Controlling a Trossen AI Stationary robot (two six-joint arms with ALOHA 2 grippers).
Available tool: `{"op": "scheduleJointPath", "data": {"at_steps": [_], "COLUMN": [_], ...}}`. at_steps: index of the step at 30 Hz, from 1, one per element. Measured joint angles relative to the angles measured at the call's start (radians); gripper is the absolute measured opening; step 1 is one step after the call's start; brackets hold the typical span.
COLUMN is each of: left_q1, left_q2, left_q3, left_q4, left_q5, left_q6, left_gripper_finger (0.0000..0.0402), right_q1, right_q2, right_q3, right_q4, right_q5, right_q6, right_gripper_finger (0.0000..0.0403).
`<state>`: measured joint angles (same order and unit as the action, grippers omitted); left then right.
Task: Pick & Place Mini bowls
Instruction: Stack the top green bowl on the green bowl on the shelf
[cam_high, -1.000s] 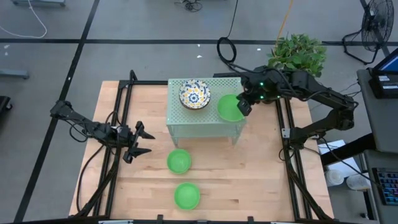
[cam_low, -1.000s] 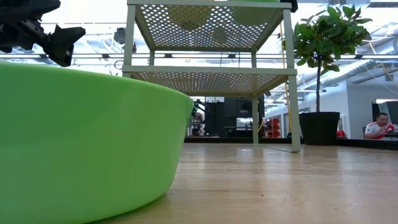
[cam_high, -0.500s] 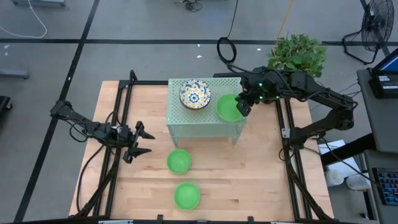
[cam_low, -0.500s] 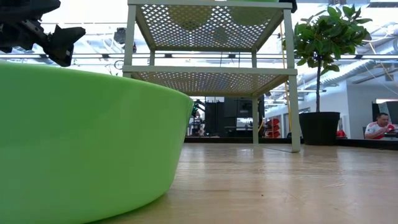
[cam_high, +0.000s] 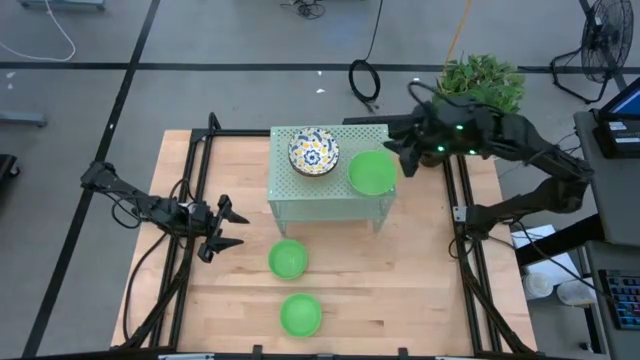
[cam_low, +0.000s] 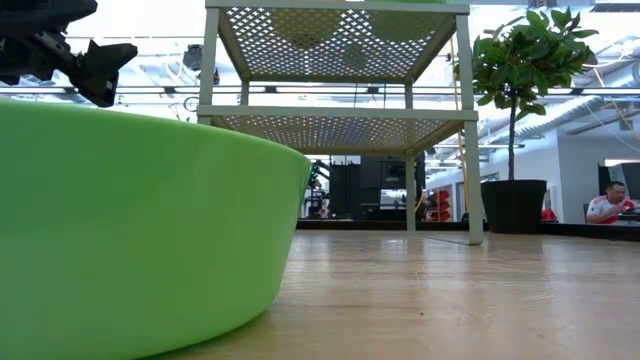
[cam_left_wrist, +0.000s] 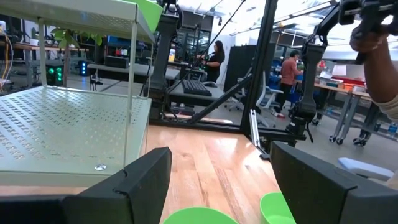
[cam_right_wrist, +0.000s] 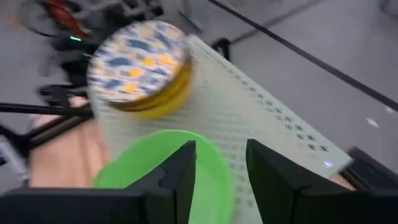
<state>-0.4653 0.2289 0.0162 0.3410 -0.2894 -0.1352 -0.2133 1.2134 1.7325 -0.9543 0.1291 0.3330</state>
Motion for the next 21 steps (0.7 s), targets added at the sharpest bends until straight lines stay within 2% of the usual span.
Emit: {"op": "scheduleJointPath", "data": {"at_steps": [4, 8, 13, 21], "left_q1": [0.0, 0.0, 0.0, 0.0], "left_q2": [0.0, 0.0, 0.0, 0.0], "left_q3": [0.0, 0.0, 0.0, 0.0], "left_q4": [0.0, 0.0, 0.0, 0.0], "left_q5": [0.0, 0.0, 0.0, 0.0], "left_q6": [0.0, 0.0, 0.0, 0.0], "left_gripper_finger": [0.0273, 0.0273, 0.0273, 0.0273], "right_q1": [0.081, 0.214, 0.415, 0.695], "right_q2": [-0.031, -0.052, -0.059, -0.029], "right_q3": [-0.006, -0.093, -0.316, -0.753], "right_q4": [0.05, 0.182, 0.476, 1.09], "right_q5": [-0.03, -0.089, -0.135, -0.131], "right_q6": [-0.018, -0.039, -0.09, -0.233], "right_gripper_finger": [0.0132, 0.0131, 0.0128, 0.0128]}}
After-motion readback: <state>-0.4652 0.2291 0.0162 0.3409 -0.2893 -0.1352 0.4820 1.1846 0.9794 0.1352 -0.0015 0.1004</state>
